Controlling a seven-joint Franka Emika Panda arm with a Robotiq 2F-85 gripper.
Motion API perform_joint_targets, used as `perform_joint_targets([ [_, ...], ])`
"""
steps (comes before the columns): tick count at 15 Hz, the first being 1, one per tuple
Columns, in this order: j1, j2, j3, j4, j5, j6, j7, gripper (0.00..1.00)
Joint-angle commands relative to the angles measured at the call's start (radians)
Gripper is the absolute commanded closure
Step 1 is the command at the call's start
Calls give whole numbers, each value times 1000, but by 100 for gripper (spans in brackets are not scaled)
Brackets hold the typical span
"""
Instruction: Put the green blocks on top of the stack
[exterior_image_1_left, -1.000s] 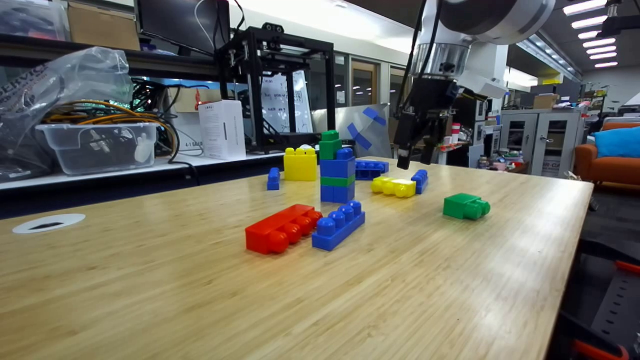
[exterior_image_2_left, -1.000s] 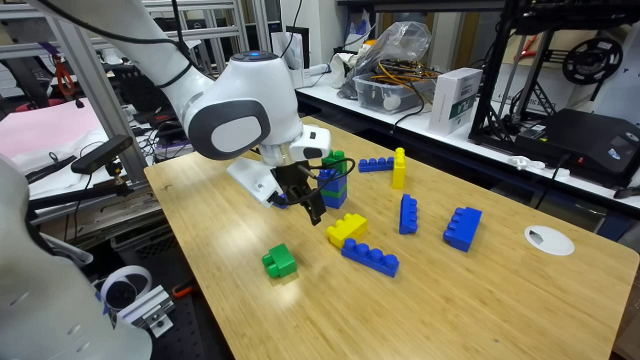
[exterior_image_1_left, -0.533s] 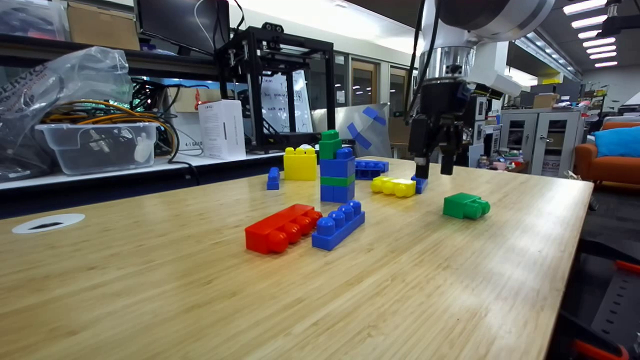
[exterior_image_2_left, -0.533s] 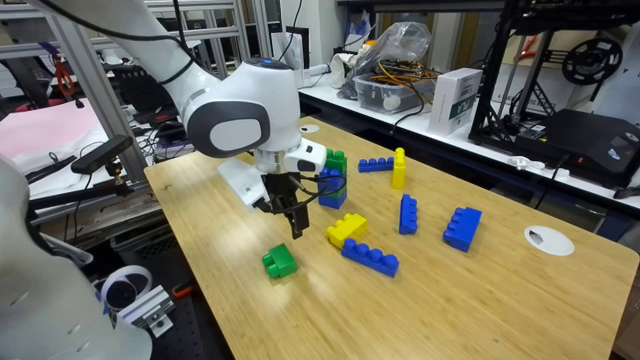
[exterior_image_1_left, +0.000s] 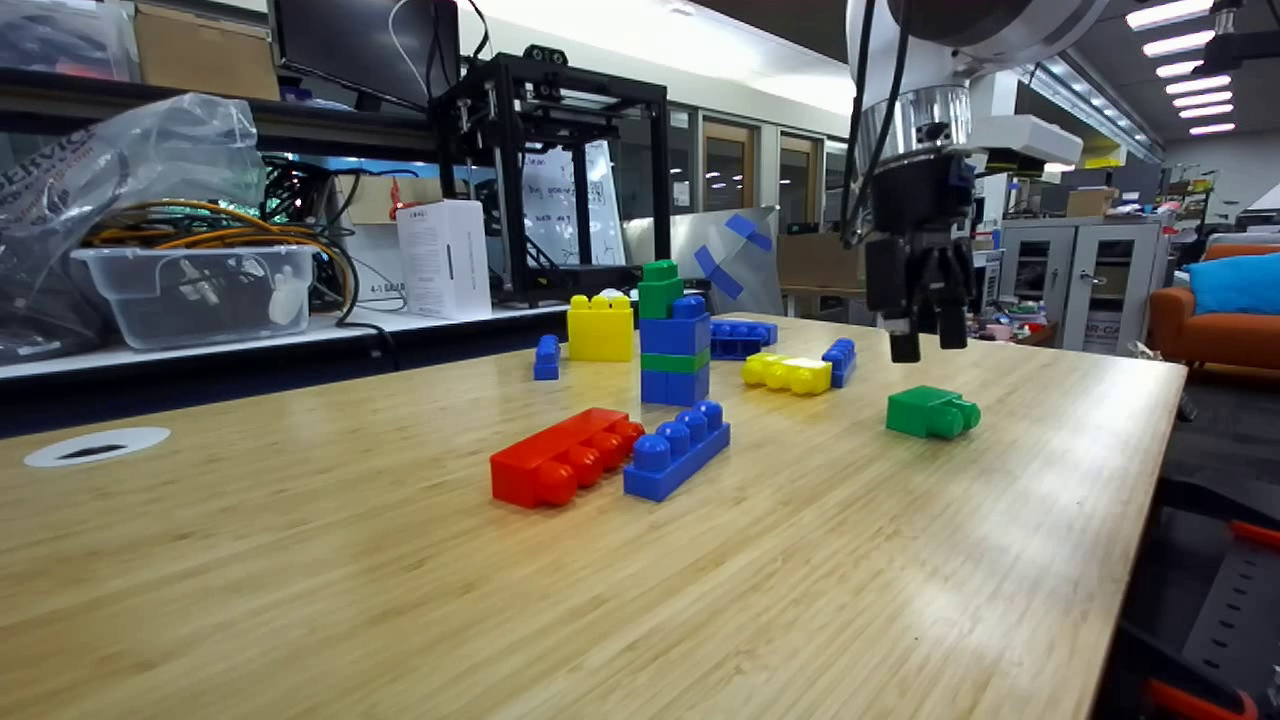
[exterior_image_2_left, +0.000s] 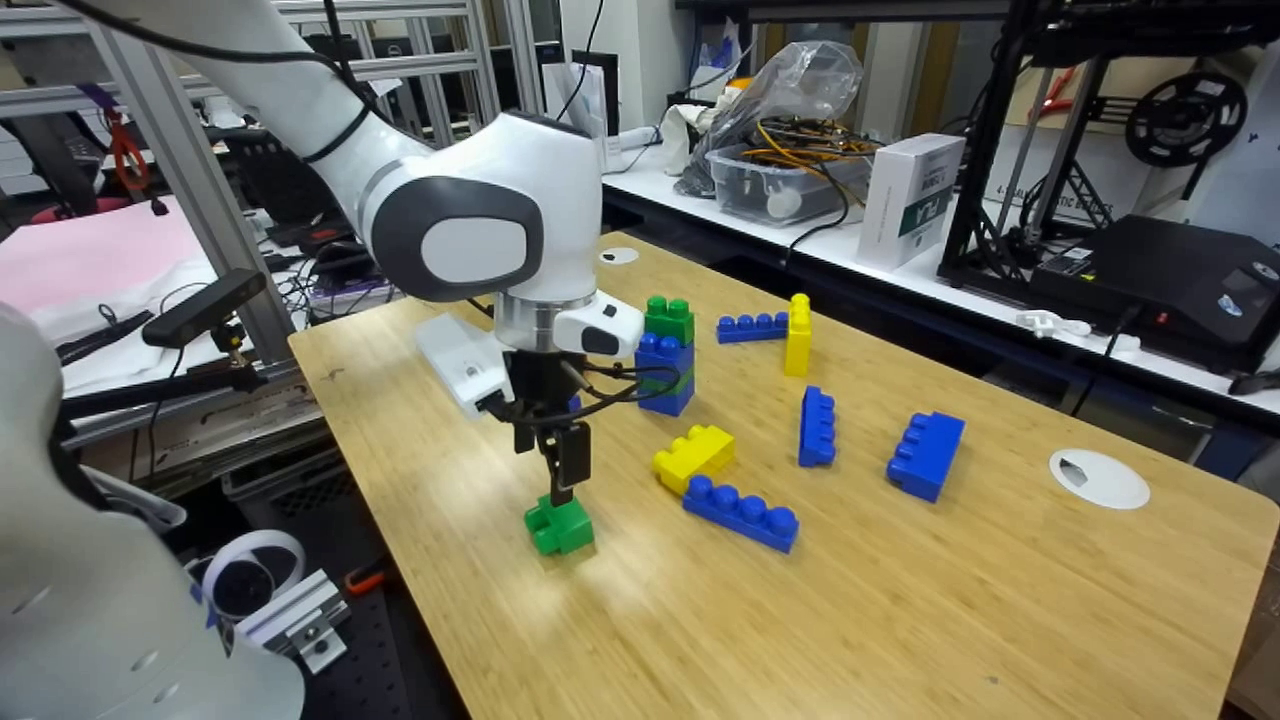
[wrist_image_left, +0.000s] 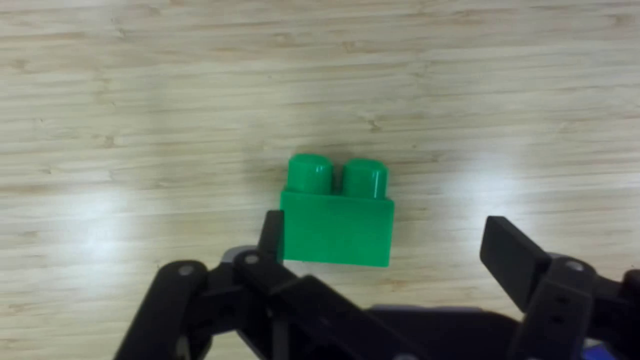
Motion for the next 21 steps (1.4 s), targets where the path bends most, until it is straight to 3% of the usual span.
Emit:
perform_joint_targets([
  [1,-32,3,5,3,-26,-59,-2,0],
  [5,-46,41,-3,30,-25,-62,-27,0],
  [16,-58,288,-9,228,38,-31,-102,0],
  [21,-62,334,-3,255,63,-39,-97,0],
])
